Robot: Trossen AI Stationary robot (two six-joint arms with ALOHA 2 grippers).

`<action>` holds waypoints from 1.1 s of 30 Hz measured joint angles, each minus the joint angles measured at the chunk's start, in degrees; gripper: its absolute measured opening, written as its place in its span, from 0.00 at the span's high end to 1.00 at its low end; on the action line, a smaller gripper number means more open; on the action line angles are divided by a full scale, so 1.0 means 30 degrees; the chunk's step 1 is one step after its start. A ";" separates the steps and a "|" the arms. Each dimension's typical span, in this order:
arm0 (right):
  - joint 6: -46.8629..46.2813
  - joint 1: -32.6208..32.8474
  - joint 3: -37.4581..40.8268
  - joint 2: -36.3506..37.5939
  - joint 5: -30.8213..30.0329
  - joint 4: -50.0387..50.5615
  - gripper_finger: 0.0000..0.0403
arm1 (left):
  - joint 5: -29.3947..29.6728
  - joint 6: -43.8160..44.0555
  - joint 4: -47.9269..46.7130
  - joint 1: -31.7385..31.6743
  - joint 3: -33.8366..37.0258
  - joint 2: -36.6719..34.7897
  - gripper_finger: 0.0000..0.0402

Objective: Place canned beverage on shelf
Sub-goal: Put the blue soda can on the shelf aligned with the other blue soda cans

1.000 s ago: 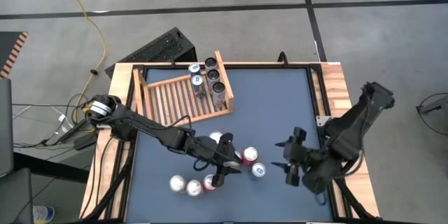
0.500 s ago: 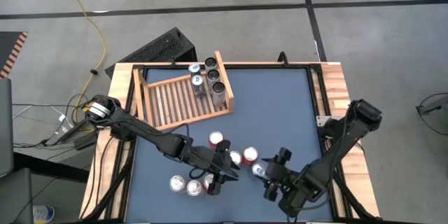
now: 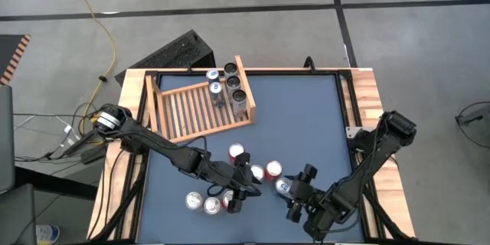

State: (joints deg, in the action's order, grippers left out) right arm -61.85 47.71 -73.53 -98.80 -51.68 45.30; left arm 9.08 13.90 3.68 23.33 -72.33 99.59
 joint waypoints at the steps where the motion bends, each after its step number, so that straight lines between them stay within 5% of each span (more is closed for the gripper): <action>1: -0.0226 -0.0019 0.0014 -0.0023 -0.0104 0.0095 0.31 | 0.0084 0.0083 -0.0073 0.0021 -0.0003 0.0000 0.58; 24: -0.1379 -0.0411 0.0020 -0.1546 0.0759 0.0465 0.32 | 0.0772 0.0100 -0.0574 0.0241 -0.0003 0.0000 0.58; 33: -0.1305 -0.0591 -0.0021 -0.1830 0.1050 0.0388 0.56 | 0.0767 0.0094 -0.0545 0.0241 -0.0003 0.0000 0.58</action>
State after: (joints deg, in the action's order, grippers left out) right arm -65.76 45.94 -73.60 -104.29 -48.53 46.47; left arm 11.38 14.18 2.04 24.05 -72.34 99.59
